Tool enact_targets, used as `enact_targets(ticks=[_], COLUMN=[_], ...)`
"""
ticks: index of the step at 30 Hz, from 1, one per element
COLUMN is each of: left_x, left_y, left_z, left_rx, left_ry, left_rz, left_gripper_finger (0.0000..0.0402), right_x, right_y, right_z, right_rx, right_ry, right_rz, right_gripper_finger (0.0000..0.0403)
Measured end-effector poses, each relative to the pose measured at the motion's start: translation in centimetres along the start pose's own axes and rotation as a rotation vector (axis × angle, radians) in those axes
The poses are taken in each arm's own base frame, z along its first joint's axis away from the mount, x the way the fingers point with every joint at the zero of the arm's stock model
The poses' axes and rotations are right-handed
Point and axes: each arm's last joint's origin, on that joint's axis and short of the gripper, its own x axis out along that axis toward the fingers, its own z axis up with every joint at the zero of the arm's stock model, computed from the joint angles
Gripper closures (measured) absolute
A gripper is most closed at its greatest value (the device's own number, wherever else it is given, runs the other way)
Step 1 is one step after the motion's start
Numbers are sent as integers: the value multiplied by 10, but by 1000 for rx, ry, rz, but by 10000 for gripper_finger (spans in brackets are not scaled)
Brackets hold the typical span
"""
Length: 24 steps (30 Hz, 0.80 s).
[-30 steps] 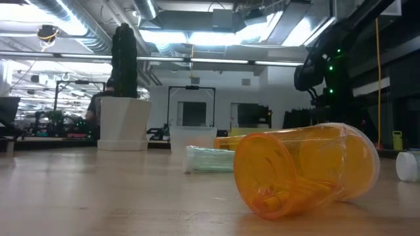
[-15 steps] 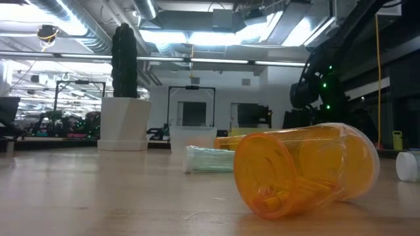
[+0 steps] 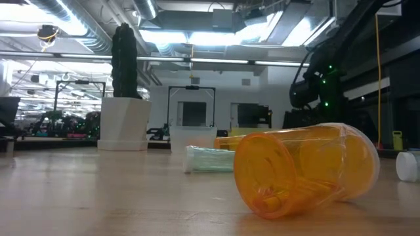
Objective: Pick and place medicine bottles into bin by pill shape (circle, oval)
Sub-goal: Put the top right orange pill bottle into the white bin
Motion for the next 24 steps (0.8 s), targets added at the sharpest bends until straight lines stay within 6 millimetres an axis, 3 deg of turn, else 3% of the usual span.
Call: enact_targets(ticks=[5,9,14,18,24], left_x=[0,0,0,0,0], left_y=[0,0,0,0,0], left_z=[0,0,0,0,0], left_rx=[0,0,0,0,-2], left_ry=[1,1,1,-1,-3], left_rz=[-1,-1,0,1,1], left_gripper_finger=[166,166,166,166,166], right_x=[-11,-39,-82,-112,-133], right_y=[10,16,31,57,106], right_z=[-2,-3,-10,-8,5], right_rx=[-86,-121,-205,-298,-423], right_ry=[-27,-127,-269,-464,-766], right_rz=[97,188,408,604,793], right_gripper_finger=[214,230,223,220,219])
